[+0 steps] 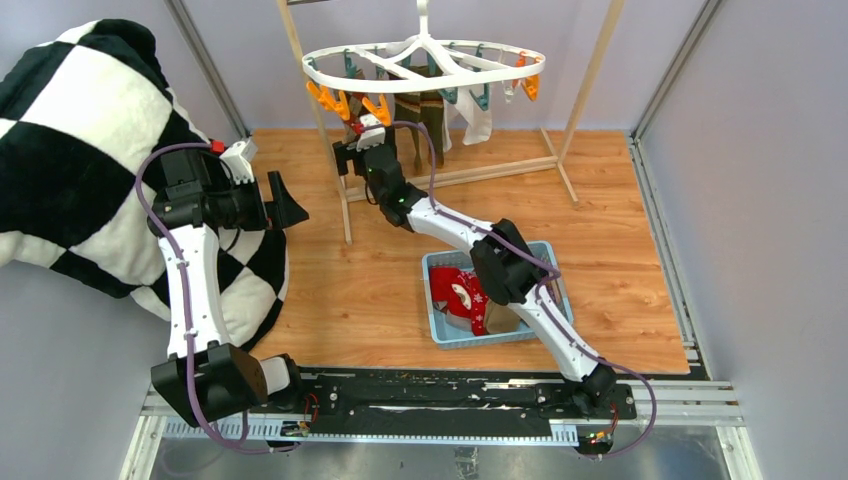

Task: Remove the socks clipped to the hanger
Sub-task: Remove the sock from the hanger.

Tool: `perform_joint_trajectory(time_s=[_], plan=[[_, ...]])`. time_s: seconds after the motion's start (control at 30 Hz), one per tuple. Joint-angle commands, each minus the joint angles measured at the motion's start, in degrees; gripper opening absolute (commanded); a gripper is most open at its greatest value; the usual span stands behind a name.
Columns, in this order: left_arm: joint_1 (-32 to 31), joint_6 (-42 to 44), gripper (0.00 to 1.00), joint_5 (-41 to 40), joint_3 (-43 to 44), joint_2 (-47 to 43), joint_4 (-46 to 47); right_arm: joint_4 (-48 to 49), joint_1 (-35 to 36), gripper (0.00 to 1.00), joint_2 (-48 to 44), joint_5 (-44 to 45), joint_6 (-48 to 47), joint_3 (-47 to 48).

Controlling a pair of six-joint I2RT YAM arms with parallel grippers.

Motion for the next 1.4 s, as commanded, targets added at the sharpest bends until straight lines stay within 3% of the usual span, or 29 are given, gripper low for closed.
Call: perform_joint_trajectory(time_s=[0.0,0.1,0.2,0.27,0.4,0.43,0.63,1.0,1.37], plan=[[0.61,2.53,1.0,0.87,-0.89,0.62,-0.66,7.46,0.14,0.97,5.14,4.25,-2.46,8.04],[0.62,2.96,1.0,0.96,-0.7,0.97,-0.66,8.12,-0.34,0.92,8.91,3.55,-2.46,13.68],[0.6,2.94,1.0,0.96,-0.47,1.3,-0.66,6.9,-0.95,0.78,12.93,3.49,-3.92,21.03],[0.62,2.84,1.0,1.09,-0.52,1.41,-0.66,6.94,-1.5,0.59,13.44,3.02,-3.11,22.37],[0.58,2.36,1.0,1.31,-0.53,1.51,-0.66,9.1,-2.32,0.05,9.61,0.16,0.27,17.22],[0.6,2.19,1.0,1.33,-0.5,1.55,-0.66,9.8,-2.33,0.01,8.18,-0.7,0.54,15.17],[0.61,1.43,1.0,0.81,-0.91,-0.52,-0.82,14.96,-2.11,0.0,-2.76,-5.72,3.57,0.66],[0.62,3.16,1.0,-0.99,2.31,-7.34,-7.58,24.6,2.31,0.0,-29.64,-15.92,10.37,-34.96],[0.61,4.5,1.0,-2.94,6.1,-16.23,-14.24,22.92,12.34,0.0,-52.03,-22.24,13.17,-57.82]])
